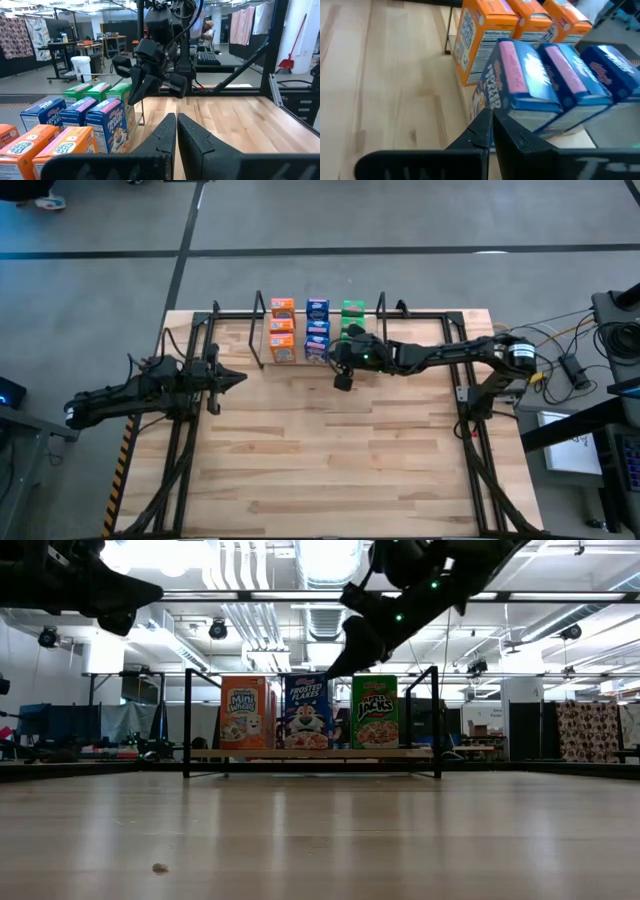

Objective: Stack cereal on shelf
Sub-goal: Return to Home Position

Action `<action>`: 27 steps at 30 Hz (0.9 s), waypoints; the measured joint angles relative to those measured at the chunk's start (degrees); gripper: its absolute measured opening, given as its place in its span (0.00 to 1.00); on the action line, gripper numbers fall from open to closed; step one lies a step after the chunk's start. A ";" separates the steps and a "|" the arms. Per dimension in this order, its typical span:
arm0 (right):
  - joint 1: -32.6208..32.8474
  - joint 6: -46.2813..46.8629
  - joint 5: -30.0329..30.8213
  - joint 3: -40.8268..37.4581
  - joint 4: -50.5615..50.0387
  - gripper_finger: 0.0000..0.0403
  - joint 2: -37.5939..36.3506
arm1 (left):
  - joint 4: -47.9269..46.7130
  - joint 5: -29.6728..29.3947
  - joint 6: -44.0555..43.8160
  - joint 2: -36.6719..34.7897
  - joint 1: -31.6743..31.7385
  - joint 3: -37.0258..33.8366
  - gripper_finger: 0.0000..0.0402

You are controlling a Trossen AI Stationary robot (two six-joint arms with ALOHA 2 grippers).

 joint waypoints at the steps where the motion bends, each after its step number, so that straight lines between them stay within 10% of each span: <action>1: 0.02 -0.17 -0.02 0.53 -0.17 0.02 0.60 | 0.00 0.00 0.02 0.00 0.00 0.00 0.00; 27: 2.88 -1.60 0.23 -0.93 -2.37 0.02 0.80 | -0.19 0.00 -1.38 0.04 0.00 -0.17 0.00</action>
